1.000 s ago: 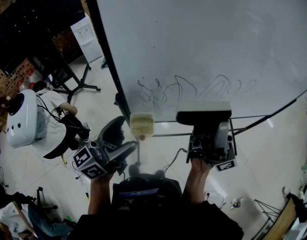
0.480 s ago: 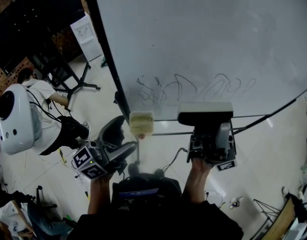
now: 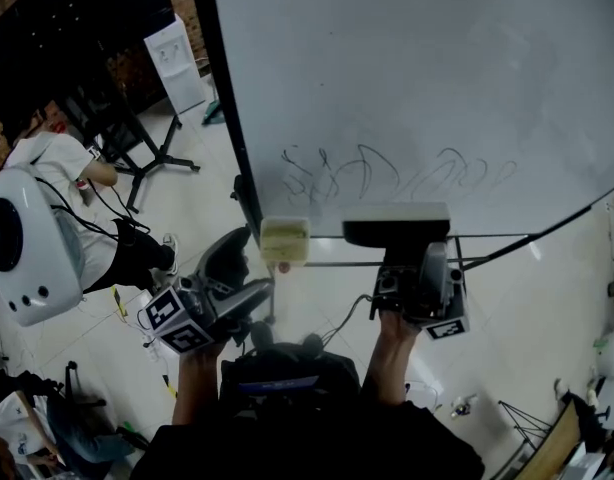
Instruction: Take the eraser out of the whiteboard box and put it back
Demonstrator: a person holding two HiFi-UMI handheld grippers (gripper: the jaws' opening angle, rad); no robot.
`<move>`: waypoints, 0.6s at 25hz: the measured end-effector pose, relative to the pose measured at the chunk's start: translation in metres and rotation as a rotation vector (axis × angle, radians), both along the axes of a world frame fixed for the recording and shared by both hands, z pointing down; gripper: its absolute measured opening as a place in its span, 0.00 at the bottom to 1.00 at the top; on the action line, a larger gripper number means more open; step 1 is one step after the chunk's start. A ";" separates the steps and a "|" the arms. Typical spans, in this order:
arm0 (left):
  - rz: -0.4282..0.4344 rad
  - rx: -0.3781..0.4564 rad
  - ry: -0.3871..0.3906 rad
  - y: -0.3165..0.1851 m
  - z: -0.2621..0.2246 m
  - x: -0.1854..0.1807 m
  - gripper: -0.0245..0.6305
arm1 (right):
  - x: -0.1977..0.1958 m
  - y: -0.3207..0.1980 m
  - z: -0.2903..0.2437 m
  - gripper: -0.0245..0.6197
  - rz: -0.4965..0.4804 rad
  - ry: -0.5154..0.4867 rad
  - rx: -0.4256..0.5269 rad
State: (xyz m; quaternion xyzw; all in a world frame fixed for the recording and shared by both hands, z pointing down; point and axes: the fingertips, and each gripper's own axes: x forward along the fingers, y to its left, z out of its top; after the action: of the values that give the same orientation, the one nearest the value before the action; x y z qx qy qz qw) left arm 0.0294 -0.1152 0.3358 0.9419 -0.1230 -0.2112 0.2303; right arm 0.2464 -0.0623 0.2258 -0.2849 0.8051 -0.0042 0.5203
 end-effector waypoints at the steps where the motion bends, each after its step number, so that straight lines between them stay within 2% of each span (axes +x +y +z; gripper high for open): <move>1: -0.002 -0.002 -0.001 0.000 0.001 -0.001 0.69 | -0.003 -0.003 0.002 0.28 0.000 0.011 -0.008; 15: -0.050 -0.052 0.017 -0.010 0.010 -0.021 0.69 | -0.041 -0.042 0.039 0.28 0.024 0.204 -0.152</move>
State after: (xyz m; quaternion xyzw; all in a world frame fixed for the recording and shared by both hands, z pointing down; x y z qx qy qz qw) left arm 0.0086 -0.1257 0.3457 0.9305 -0.1498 -0.2215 0.2503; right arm 0.2054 -0.1039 0.2652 -0.3322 0.8477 -0.0300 0.4125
